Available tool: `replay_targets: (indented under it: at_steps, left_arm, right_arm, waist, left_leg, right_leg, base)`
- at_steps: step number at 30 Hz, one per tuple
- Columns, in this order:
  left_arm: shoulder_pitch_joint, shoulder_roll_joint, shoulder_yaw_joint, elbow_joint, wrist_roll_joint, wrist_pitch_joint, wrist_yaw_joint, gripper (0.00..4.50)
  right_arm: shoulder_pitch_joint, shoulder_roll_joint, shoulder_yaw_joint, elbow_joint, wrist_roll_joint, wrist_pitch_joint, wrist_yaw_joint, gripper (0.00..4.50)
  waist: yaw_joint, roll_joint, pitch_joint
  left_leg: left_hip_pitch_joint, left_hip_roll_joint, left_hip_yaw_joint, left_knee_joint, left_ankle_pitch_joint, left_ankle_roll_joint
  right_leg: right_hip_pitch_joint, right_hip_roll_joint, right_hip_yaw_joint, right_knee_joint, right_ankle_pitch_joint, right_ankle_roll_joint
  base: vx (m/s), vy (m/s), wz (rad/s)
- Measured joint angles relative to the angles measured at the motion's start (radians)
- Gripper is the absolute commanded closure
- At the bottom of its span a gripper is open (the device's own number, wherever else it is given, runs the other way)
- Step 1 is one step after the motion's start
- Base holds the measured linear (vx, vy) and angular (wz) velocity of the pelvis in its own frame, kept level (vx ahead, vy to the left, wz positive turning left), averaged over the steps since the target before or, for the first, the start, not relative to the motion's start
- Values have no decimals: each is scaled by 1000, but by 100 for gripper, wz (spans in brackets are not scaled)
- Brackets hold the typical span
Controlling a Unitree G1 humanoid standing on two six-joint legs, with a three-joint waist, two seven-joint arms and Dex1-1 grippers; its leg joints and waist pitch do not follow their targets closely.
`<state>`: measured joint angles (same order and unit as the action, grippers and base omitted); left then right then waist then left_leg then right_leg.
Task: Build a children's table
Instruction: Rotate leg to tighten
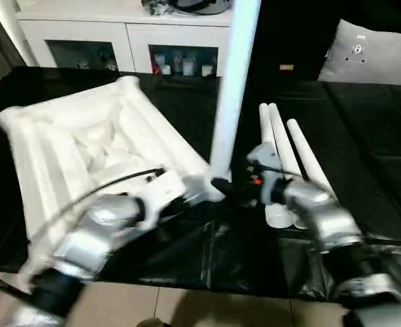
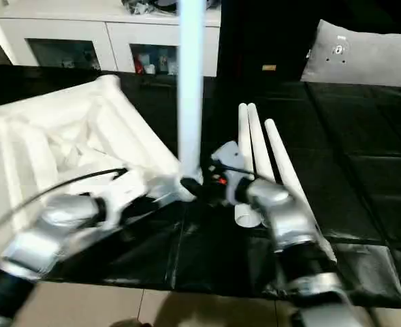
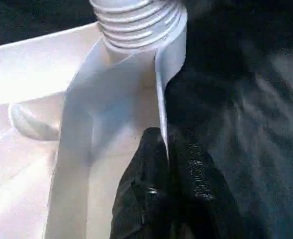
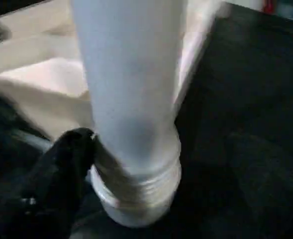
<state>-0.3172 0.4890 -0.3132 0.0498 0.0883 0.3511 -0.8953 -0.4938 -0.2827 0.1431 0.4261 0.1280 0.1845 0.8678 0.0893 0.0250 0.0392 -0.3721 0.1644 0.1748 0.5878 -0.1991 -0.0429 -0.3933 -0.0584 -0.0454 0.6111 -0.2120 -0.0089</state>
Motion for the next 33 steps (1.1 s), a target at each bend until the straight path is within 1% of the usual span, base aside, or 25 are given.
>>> replay_targets:
  at_steps: [2, 4, 6, 8, 12, 13, 14, 15, 17, 18, 19, 22, 23, 25, 26, 27, 29, 30, 31, 32, 33]
  left_arm:
    - [0, 22, -1, 8, -8, -28, -44, 450]
    - [-2, 33, -7, 19, -12, -57, -71, 450]
    - [-6, 66, -12, 43, -30, -115, -123, 450]
    - [-7, 85, -12, 59, -42, -149, -154, 450]
    - [-16, 101, -16, 108, -51, -233, -208, 450]
    - [-20, 101, -16, 122, -52, -251, -217, 450]
    - [-25, 101, -18, 138, -52, -270, -222, 450]
    - [-31, 98, -19, 161, -53, -296, -229, 450]
    - [-41, 87, -19, 207, -54, -339, -234, 450]
    - [-44, 84, -20, 225, -55, -361, -234, 450]
    - [-45, 81, -20, 239, -55, -378, -234, 450]
    - [-48, 74, -20, 275, -55, -424, -234, 450]
    - [-50, 72, -20, 287, -55, -438, -234, 450]
    - [-55, 66, -20, 319, -55, -470, -235, 450]
    - [-60, 60, -20, 343, -55, -490, -235, 450]
    - [-71, 49, -20, 378, -55, -516, -236, 450]
    - [-89, 31, -21, 440, -54, -565, -234, 450]
    - [-100, 22, -27, 479, -54, -591, -231, 450]
    - [-112, 16, -31, 509, -52, -611, -227, 450]
    - [-121, 11, -37, 537, -50, -630, -224, 450]
    - [-133, 5, -40, 572, -49, -657, -222, 450]
  right_arm:
    - [2, -30, 15, -15, 1, 1, 55, 4]
    - [2, -39, 26, -17, 0, 0, 86, 4]
    - [-3, -67, 53, -17, -2, -4, 143, 4]
    - [-13, -84, 68, -16, -3, -16, 183, 4]
    - [-16, -116, 99, -17, -3, -20, 278, 4]
    - [-16, -115, 106, -17, -3, -18, 295, 20]
    - [-16, -113, 110, -18, -3, -16, 305, 20]
    - [-16, -109, 116, -18, -2, -12, 314, 37]
    - [-15, -99, 123, -18, 2, -10, 321, 48]
    - [-15, -92, 124, -18, 6, -10, 321, 70]
    - [-15, -93, 124, -18, 10, -10, 322, 70]
    - [-15, -91, 120, -9, 15, -10, 317, 93]
    - [-15, -90, 117, -8, 16, -10, 317, 93]
    - [-15, -86, 113, -8, 20, -9, 317, 121]
    - [-15, -83, 112, -8, 20, -8, 318, 121]
    - [-15, -82, 107, -7, 20, -2, 317, 136]
    - [-15, -80, 102, 4, 20, 2, 315, 143]
    - [-15, -79, 100, 14, 19, 2, 309, 162]
    - [-15, -78, 100, 20, 19, 2, 304, 162]
    - [-15, -77, 100, 23, 18, 2, 297, 178]
    - [-15, -74, 99, 30, 17, 1, 291, 178]
  waist:
    - [1, 0, 0]
    - [2, 0, 0]
    - [4, 0, 0]
    - [5, 0, 0]
    - [14, 0, 0]
    - [15, 0, 0]
    - [18, 0, 0]
    - [21, 0, 0]
    - [25, 0, 0]
    - [27, 0, 0]
    - [28, 1, -1]
    - [29, 2, -1]
    - [30, 3, -2]
    - [30, 4, -3]
    - [31, 4, -3]
    - [35, 6, -4]
    - [41, 7, -4]
    - [44, 7, -4]
    - [48, 6, -4]
    - [50, 5, -4]
    - [51, 5, -4]
  left_leg:
    - [1, 0, 0, 1, 0, 0]
    - [2, 0, 0, 2, 0, 0]
    - [3, -1, 0, 2, 0, 0]
    - [3, 0, 0, 2, 0, 0]
    - [6, 0, 0, 2, 0, 0]
    - [6, 0, 0, 2, 0, 0]
    - [6, 0, 0, 2, 0, 0]
    - [7, 0, 0, 2, 0, 0]
    - [8, 0, 0, 2, 0, 0]
    - [9, 0, 0, 2, 0, 0]
    - [10, 0, 0, 2, 0, 0]
    - [14, 0, 0, 2, 0, 0]
    - [15, 0, 1, 1, 0, 0]
    - [19, 0, 1, 0, 0, 0]
    - [22, 0, 1, -1, 0, -1]
    - [25, 0, 1, -1, 0, -1]
    - [30, -1, 1, -2, 0, -1]
    - [36, -1, 1, -3, 0, -1]
    - [40, -2, 1, -4, 0, -1]
    - [41, -2, 1, -4, 0, -1]
    - [41, -3, 1, -6, 0, -1]
  right_leg:
    - [2, 0, 0, 0, 0, 0]
    - [4, 0, 0, -1, 0, 0]
    - [5, -1, 0, -1, 0, 0]
    - [5, -1, 0, -1, 0, 0]
    - [8, -1, 0, 0, 0, 0]
    - [8, -1, 0, 0, 0, 0]
    - [8, -1, 0, 0, 0, 0]
    - [8, -1, 0, 0, 0, 0]
    - [10, -1, 0, 0, 0, 0]
    - [10, -1, 0, 0, 0, 0]
    - [11, -1, 0, 0, 0, 0]
    - [15, -1, 0, 0, 0, 0]
    - [15, -1, 0, 0, 0, 0]
    - [19, -1, 1, 0, -1, 1]
    - [21, -1, 1, 0, -1, 2]
    - [25, -1, 0, 0, -4, 6]
    - [27, -2, 1, 0, -5, 8]
    - [27, -2, 1, -1, -6, 9]
    - [30, -3, 1, -1, -6, 9]
    - [31, -3, 2, -1, -7, 11]
    - [31, -3, 2, -2, -8, 11]
  base:
    - [0, 0, 0]
    - [0, 0, 0]
    - [0, 0, 0]
    - [0, 0, 0]
    - [0, 0, 0]
    - [0, 0, 0]
    - [0, 0, 0]
    - [0, 0, 0]
    - [0, 0, 0]
    - [0, 0, 0]
    - [0, 0, 0]
    - [0, 0, 0]
    - [0, 0, 0]
    - [0, 0, 0]
    - [0, 0, 0]
    - [0, 0, 0]
    - [0, 0, 0]
    - [0, 0, 0]
    - [0, 0, 0]
    - [0, 0, 0]
    - [0, 0, 0]
